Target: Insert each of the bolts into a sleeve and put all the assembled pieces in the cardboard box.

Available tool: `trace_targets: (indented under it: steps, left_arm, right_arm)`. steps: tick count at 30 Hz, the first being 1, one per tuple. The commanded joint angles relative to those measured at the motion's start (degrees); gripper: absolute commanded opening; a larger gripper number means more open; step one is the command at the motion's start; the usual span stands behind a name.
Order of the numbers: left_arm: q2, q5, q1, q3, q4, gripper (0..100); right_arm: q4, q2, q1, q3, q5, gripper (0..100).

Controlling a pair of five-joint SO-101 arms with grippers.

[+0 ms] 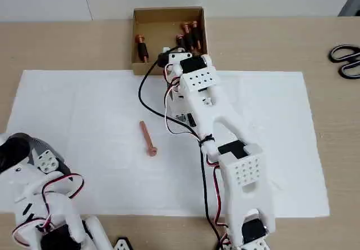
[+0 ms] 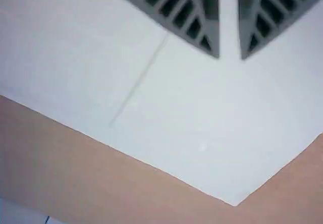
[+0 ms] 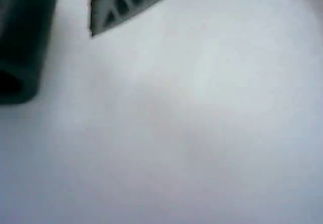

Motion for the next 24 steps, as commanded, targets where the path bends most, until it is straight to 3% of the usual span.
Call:
trace_targets:
  steps: [1, 12, 22, 24]
  left_arm:
    - [-0.6, 0.2, 0.4, -2.1, 0.2, 2]
    - [-0.6, 0.2, 0.4, -2.0, 0.2, 2]
    - [-0.6, 0.2, 0.4, -2.0, 0.2, 2]
    - [-0.6, 0.2, 0.4, -2.0, 0.2, 2]
  right_arm:
    - [-0.5, -0.6, -0.3, -2.4, 0.0, 24.0]
    - [-5.4, 1.6, -0.4, -2.1, 0.0, 16.2]
    - [-5.3, 6.3, -0.2, -2.3, 0.0, 15.3]
    - [-5.4, 6.2, -0.1, -2.3, 0.0, 11.0]
